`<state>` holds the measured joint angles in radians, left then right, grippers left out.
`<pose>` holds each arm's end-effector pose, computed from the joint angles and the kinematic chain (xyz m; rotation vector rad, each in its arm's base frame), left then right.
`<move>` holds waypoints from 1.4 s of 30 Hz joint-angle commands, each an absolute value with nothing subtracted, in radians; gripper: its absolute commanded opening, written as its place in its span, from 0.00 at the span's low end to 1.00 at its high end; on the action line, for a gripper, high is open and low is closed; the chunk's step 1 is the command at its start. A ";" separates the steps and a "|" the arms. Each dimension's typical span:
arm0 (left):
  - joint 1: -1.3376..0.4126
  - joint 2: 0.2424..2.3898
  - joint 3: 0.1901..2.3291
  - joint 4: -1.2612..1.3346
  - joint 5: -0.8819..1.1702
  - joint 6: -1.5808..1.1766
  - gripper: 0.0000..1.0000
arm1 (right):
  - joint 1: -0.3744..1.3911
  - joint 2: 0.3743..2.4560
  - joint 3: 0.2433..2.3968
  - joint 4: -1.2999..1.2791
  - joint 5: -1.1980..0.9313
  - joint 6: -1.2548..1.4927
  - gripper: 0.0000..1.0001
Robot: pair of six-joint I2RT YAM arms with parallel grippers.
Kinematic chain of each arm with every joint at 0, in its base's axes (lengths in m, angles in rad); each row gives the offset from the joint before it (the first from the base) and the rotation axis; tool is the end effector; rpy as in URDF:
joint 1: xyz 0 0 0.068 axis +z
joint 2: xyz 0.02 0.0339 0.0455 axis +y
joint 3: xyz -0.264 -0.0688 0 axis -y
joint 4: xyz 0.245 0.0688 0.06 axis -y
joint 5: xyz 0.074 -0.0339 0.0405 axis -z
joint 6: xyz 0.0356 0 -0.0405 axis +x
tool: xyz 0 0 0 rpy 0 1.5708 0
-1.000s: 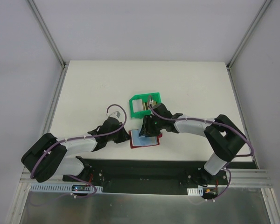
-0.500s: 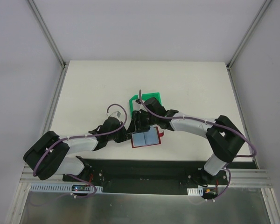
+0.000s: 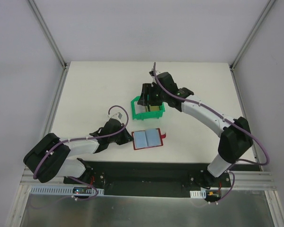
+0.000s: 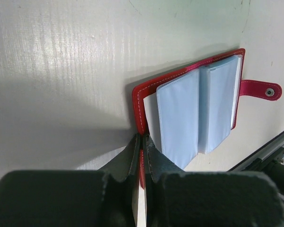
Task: Put the credit cards into the card holder
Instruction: Pick up the credit card from the storage box.
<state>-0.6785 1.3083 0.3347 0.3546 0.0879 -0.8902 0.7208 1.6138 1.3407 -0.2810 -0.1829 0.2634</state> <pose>0.1756 -0.1456 0.1361 -0.1963 2.3539 -0.9333 0.2783 0.2531 0.3116 -0.6114 2.1282 0.7609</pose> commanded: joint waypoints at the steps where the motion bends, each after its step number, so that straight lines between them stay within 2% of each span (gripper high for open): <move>1: -0.655 1.313 0.298 0.229 0.035 -0.839 0.00 | 0.684 1.747 1.495 -0.429 -0.110 0.199 0.63; 6: -0.637 1.299 0.304 0.218 0.043 -0.816 0.00 | 0.658 1.880 1.606 -0.488 -0.114 0.198 0.68; 16: -0.621 1.285 0.310 0.210 0.066 -0.788 0.00 | 0.542 1.899 1.528 -0.417 -0.169 0.127 0.66; 26: -0.618 1.308 0.331 0.209 0.081 -0.781 0.00 | 0.463 1.959 1.554 -0.431 -0.207 0.040 0.66; 33: -0.618 1.313 0.331 0.210 0.080 -0.788 0.00 | 0.486 1.951 1.549 -0.387 -0.344 0.054 0.70; 42: -0.618 1.313 0.334 0.210 0.083 -0.778 0.00 | 0.532 2.003 1.562 -0.345 -0.360 0.112 0.79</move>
